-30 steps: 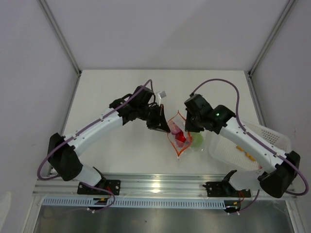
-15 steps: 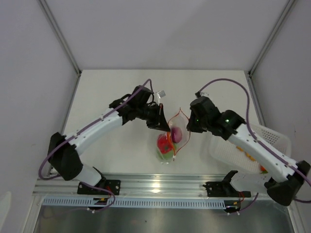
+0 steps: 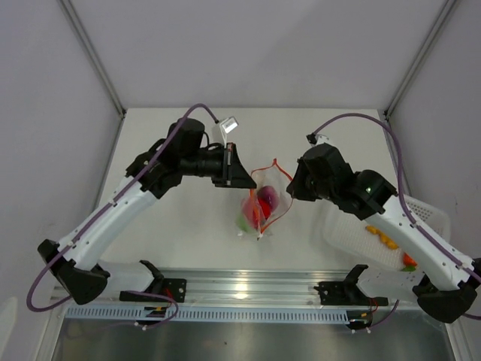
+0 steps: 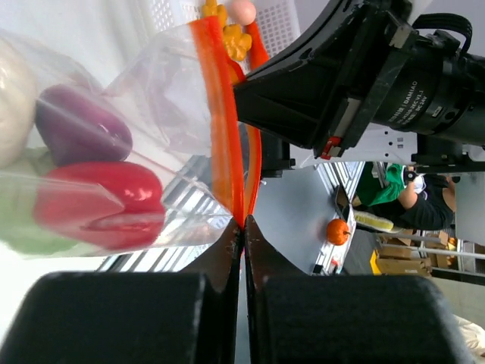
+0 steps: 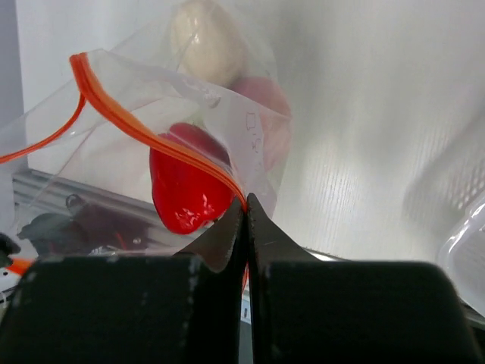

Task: Place the food in the zip-top bag and seal the zipper
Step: Adjust the zipper food storage bag at the center of the board.

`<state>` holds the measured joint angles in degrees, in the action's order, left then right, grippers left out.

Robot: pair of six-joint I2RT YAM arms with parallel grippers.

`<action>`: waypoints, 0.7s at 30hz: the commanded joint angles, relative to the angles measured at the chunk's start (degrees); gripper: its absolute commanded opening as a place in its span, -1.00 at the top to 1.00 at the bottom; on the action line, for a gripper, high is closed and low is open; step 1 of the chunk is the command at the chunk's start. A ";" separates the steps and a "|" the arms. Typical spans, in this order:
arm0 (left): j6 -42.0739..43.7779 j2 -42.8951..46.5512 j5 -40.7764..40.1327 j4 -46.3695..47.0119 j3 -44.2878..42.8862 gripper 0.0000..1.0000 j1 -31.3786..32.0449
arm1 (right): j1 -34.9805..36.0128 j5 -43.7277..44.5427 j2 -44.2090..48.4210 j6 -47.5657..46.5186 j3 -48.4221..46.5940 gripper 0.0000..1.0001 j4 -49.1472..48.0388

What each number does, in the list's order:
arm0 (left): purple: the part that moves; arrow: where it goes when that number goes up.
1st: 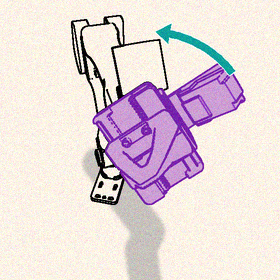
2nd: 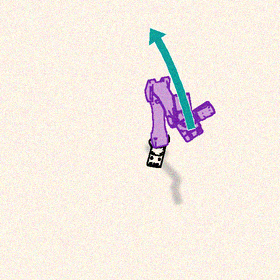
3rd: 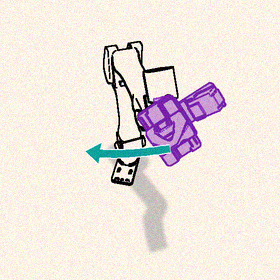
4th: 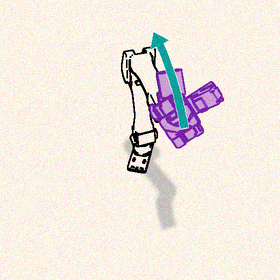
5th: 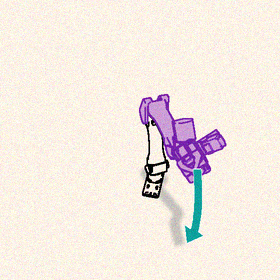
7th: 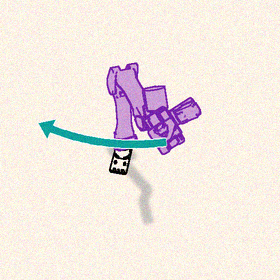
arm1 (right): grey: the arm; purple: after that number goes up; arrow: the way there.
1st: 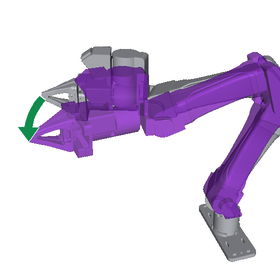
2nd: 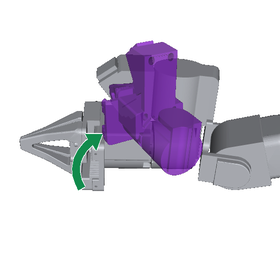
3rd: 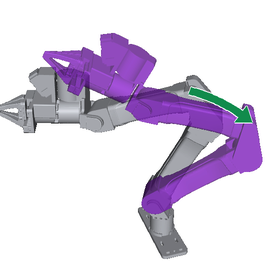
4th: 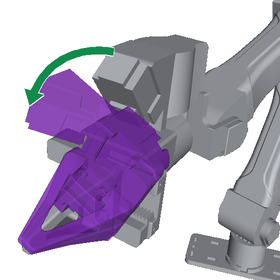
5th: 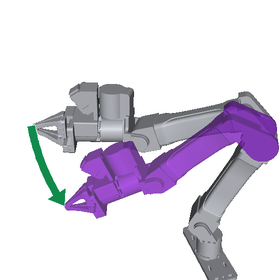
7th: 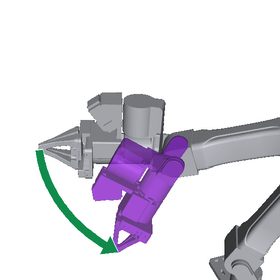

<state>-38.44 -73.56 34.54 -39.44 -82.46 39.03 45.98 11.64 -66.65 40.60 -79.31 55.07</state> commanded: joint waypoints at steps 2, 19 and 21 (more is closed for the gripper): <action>0.82 -4.12 1.40 3.40 5.45 0.99 -0.27 | -0.18 0.84 0.39 1.06 3.71 1.00 0.31; -1.20 -2.91 5.09 1.47 -1.48 0.99 -0.88 | -1.33 1.99 0.47 0.89 -0.85 1.00 5.05; -1.47 -3.52 5.62 2.34 -0.08 0.99 -0.62 | -1.41 1.81 -0.05 1.06 0.99 1.00 4.44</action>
<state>-38.79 -76.88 37.26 -37.34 -82.59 38.13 44.51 12.36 -66.72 40.95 -78.28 58.30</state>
